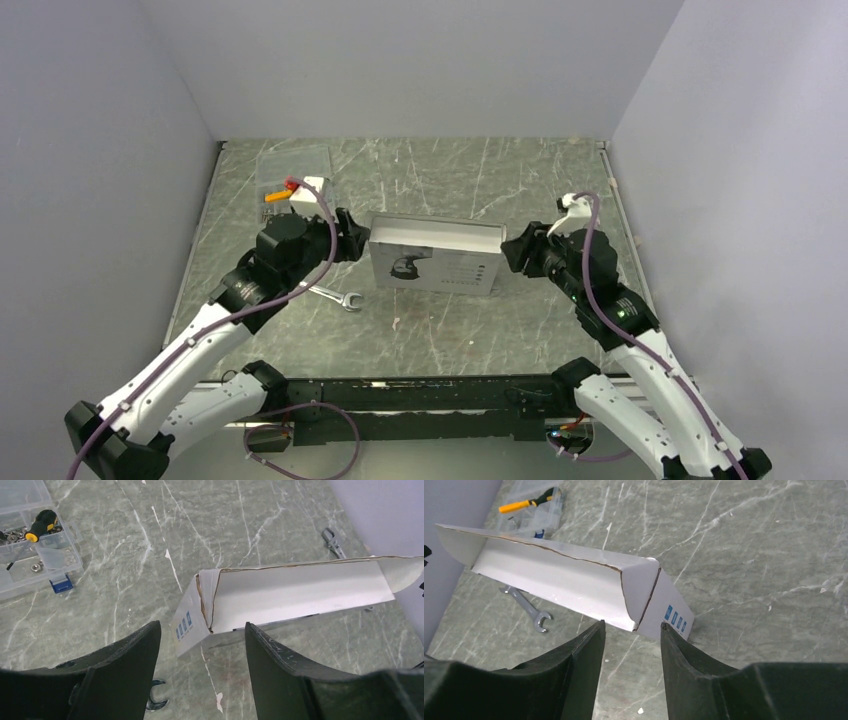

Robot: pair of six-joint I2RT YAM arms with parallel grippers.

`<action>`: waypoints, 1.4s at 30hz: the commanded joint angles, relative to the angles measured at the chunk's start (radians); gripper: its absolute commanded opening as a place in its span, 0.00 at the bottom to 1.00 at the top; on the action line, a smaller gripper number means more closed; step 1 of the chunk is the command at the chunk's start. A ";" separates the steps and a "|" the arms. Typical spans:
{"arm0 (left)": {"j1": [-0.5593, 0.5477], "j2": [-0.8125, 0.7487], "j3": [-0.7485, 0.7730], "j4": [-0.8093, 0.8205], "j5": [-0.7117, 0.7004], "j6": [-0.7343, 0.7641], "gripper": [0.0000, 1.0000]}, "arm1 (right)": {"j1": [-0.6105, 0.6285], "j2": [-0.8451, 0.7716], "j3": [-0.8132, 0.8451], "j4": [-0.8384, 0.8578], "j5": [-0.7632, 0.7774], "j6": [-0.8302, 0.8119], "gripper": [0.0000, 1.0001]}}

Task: Sort the hair-cutting tools
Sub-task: Close the storage box at the center of the board.

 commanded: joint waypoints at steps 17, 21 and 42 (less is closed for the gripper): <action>0.001 0.183 0.120 0.067 -0.068 0.035 0.56 | 0.000 0.103 0.038 0.116 0.033 -0.009 0.40; 0.001 0.200 0.136 0.063 -0.068 0.043 0.55 | 0.001 0.115 0.039 0.129 0.034 -0.007 0.38; 0.002 0.232 0.131 0.073 0.024 0.020 0.00 | 0.002 0.082 -0.020 0.177 0.024 -0.009 0.00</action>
